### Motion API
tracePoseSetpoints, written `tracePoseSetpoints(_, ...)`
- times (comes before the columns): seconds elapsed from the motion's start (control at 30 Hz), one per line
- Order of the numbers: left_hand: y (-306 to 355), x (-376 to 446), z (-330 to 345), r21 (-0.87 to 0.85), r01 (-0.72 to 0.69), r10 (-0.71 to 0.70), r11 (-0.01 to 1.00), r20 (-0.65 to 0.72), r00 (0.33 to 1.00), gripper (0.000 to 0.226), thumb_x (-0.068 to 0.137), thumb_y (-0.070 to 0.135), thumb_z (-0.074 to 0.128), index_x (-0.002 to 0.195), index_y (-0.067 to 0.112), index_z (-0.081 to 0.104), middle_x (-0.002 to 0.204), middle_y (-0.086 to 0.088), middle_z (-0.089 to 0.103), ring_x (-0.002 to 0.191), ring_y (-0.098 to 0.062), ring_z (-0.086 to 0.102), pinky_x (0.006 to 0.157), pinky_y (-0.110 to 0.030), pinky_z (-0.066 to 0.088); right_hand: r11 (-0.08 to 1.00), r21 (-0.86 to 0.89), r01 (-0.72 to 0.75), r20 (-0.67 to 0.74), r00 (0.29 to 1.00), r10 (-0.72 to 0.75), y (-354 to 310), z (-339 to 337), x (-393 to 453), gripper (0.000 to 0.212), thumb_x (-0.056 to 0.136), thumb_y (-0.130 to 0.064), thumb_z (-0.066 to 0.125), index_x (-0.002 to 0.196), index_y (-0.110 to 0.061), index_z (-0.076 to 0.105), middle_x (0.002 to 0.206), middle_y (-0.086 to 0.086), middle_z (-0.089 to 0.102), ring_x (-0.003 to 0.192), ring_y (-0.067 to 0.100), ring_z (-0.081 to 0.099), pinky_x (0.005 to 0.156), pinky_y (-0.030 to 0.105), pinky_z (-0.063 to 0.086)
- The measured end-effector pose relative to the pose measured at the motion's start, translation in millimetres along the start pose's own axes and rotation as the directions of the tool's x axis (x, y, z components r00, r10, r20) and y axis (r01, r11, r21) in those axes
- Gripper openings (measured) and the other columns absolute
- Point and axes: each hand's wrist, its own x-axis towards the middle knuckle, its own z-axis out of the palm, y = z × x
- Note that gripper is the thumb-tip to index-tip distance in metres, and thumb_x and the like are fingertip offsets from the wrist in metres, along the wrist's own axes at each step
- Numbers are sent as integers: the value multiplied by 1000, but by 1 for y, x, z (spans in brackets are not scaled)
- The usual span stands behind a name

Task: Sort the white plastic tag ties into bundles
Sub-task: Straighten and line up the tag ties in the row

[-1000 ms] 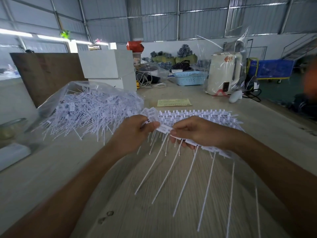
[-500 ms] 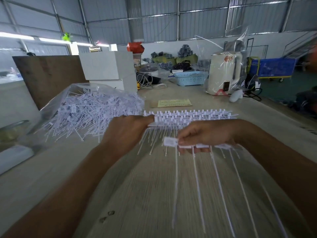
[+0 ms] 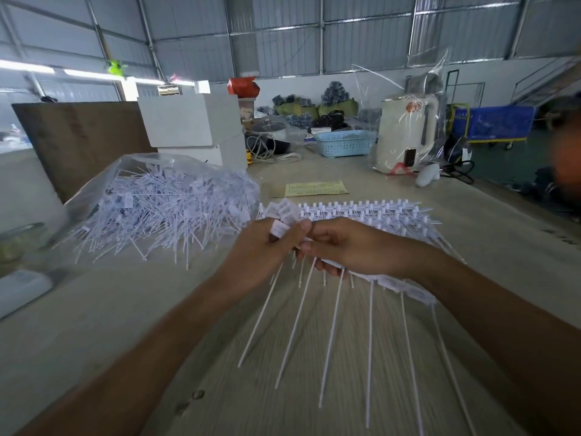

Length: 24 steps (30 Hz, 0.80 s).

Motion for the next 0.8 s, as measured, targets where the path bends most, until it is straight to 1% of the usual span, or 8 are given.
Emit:
tracePoseSetpoints(0.07, -2, 1, -1, 16, 32, -31, 999, -65, 997, 47, 101, 41, 53, 59, 23, 64, 55, 8, 62, 53, -2, 57, 53, -17, 39, 999, -16, 30, -61, 998, -31, 0, 5, 2, 21, 102, -23, 56, 83, -21, 65, 66, 0, 62, 52, 10, 54, 49, 24, 46)
tracePoseSetpoints(0.17, 0, 1, -4, -92, 109, -116, 990, -75, 990, 44, 100, 35, 55, 60, 18, 59, 43, 14, 49, 41, 3, 44, 45, -9, 32, 998, -2, 67, -145, 987, -66, 1, 7, 5, 24, 99, -21, 60, 82, -5, 65, 64, 3, 62, 49, 5, 54, 49, 19, 43)
tracePoseSetpoints(0.27, 4, -2, -7, -256, 169, -178, 952, -13, 984, 44, 101, 32, 55, 58, 28, 64, 42, 16, 48, 38, 4, 43, 41, -6, 30, 996, -15, 92, -162, 982, -94, 2, 9, 7, 26, 100, -18, 59, 91, 6, 63, 66, 6, 62, 49, 2, 54, 51, 18, 44)
tracePoseSetpoints(0.33, 6, -3, -8, -287, 229, -235, 930, 15, 972, 43, 101, 35, 56, 59, 28, 64, 42, 16, 45, 37, 2, 40, 40, -8, 30, 995, -23, 98, -184, 978, -101, 3, 9, 7, 24, 100, -18, 58, 91, 4, 64, 66, 4, 62, 50, 1, 54, 52, 18, 43)
tracePoseSetpoints(0.4, 7, -3, -8, -283, 272, -276, 920, 26, 961, 37, 100, 38, 56, 68, 20, 63, 42, 16, 46, 37, 2, 41, 39, -8, 30, 994, -41, 105, -225, 968, -112, 4, 9, 7, 23, 101, -19, 57, 88, -2, 65, 65, 0, 61, 51, 1, 53, 55, 20, 43)
tracePoseSetpoints(0.57, 7, -5, -5, -249, 273, -286, 929, -13, 958, 43, 100, 39, 55, 68, 12, 61, 42, 9, 45, 37, -3, 39, 42, -12, 29, 981, -177, 86, -298, 945, -136, 4, 16, 8, 25, 101, -25, 57, 88, -5, 65, 74, 13, 66, 67, 27, 63, 64, 42, 51)
tracePoseSetpoints(0.7, 9, -3, -8, -290, 285, -317, 914, -69, 946, 48, 99, 40, 57, 57, 17, 56, 44, 4, 40, 37, -8, 34, 44, -20, 27, 923, -368, 113, -372, 892, -258, -2, 21, 8, 31, 100, -29, 57, 77, -8, 57, 65, 6, 57, 57, 19, 52, 56, 36, 38)
tracePoseSetpoints(0.8, 12, -2, -13, -375, 355, -397, 856, -38, 917, 53, 96, 40, 60, 46, 26, 55, 44, 5, 38, 36, -9, 32, 39, -20, 25, 842, -524, 125, -383, 849, -365, -10, 20, 7, 34, 101, -31, 56, 74, -12, 50, 64, 0, 51, 58, 20, 49, 56, 38, 38)
